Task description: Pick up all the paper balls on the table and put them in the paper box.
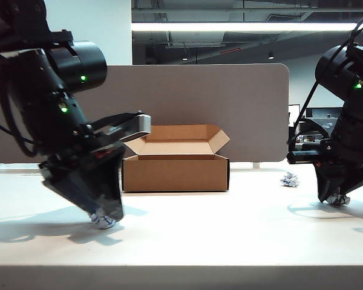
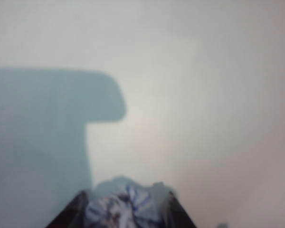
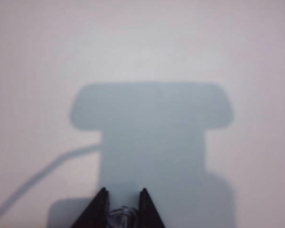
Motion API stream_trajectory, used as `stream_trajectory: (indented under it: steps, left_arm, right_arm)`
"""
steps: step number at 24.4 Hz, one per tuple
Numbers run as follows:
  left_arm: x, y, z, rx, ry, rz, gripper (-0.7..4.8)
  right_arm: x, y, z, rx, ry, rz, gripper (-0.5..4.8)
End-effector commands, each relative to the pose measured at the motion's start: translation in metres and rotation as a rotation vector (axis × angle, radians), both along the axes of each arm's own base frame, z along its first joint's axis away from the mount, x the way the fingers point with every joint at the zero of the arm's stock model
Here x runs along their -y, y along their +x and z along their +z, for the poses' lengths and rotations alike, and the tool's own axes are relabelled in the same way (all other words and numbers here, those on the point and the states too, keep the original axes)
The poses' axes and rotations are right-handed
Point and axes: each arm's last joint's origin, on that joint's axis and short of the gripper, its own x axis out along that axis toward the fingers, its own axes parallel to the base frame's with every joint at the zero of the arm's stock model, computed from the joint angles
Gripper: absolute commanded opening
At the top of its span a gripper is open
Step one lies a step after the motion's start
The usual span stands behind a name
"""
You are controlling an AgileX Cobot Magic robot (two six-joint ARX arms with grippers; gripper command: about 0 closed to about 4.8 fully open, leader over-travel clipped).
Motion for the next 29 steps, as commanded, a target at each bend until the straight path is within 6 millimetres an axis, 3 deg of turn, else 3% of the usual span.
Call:
stream_trajectory:
  steps: [1,8,14,17,25,29]
  left_arm:
    - [-0.0075,-0.0094,-0.0101,-0.082,0.120,0.030,2.71]
    - [-0.0091,-0.0088,-0.0109,-0.065,0.160,0.046,2.85]
    - [-0.0101,-0.0107,-0.0115,-0.086,0.172,0.045,2.60]
    - [-0.0104,-0.0112,-0.0117,-0.091,0.175,0.045,2.08]
    - [-0.0103,-0.0112,-0.0116,-0.091,0.174,0.045,1.71]
    - [-0.0099,-0.0104,-0.0114,-0.082,0.170,0.045,1.19]
  right_arm:
    - [0.0008,-0.0038,-0.0045,-0.047,-0.015,0.000,0.94]
    - [0.0008,-0.0044,-0.0049,-0.053,-0.016,0.000,0.94]
    - [0.0011,-0.0054,-0.0056,-0.066,-0.018,-0.001,0.94]
    - [0.0010,-0.0055,-0.0056,-0.067,-0.018,0.000,0.94]
    - [0.0010,-0.0055,-0.0056,-0.067,-0.018,0.000,0.93]
    - [0.0010,-0.0053,-0.0055,-0.065,-0.018,0.000,0.89]
